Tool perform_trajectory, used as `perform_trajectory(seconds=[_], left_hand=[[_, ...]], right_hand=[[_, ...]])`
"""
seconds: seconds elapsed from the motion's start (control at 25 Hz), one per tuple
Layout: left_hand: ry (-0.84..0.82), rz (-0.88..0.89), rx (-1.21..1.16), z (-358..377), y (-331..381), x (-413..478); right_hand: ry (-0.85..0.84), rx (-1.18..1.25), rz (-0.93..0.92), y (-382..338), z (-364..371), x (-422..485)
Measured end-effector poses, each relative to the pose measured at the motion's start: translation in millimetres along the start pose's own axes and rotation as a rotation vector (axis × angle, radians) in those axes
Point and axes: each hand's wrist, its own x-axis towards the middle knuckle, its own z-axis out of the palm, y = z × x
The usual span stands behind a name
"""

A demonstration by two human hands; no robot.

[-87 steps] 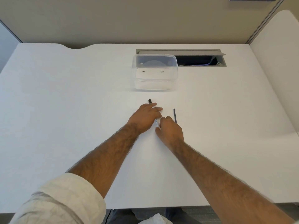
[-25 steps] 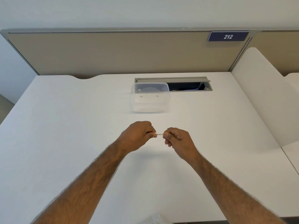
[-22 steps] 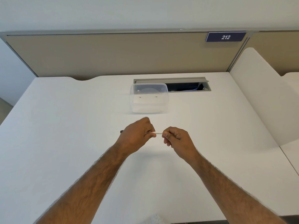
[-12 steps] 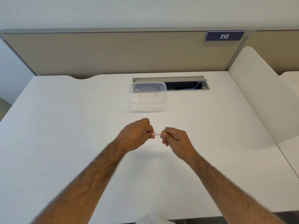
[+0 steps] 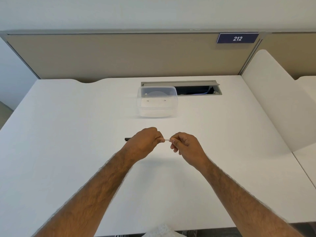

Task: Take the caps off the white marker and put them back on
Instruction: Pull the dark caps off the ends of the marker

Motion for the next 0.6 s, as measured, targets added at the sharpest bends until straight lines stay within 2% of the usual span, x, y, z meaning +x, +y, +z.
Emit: perform_trajectory(seconds=[0.16,0.6], left_hand=[[0.022,0.006,0.003,-1.3,4.5,-1.0],[0.010,0.022,0.015,0.2,8.2,-7.1]], right_hand=[[0.048,-0.042,-0.073,-2.5,0.7,1.0],[-0.078,-0.206,-0.106,-7.2,-5.6,4.0]])
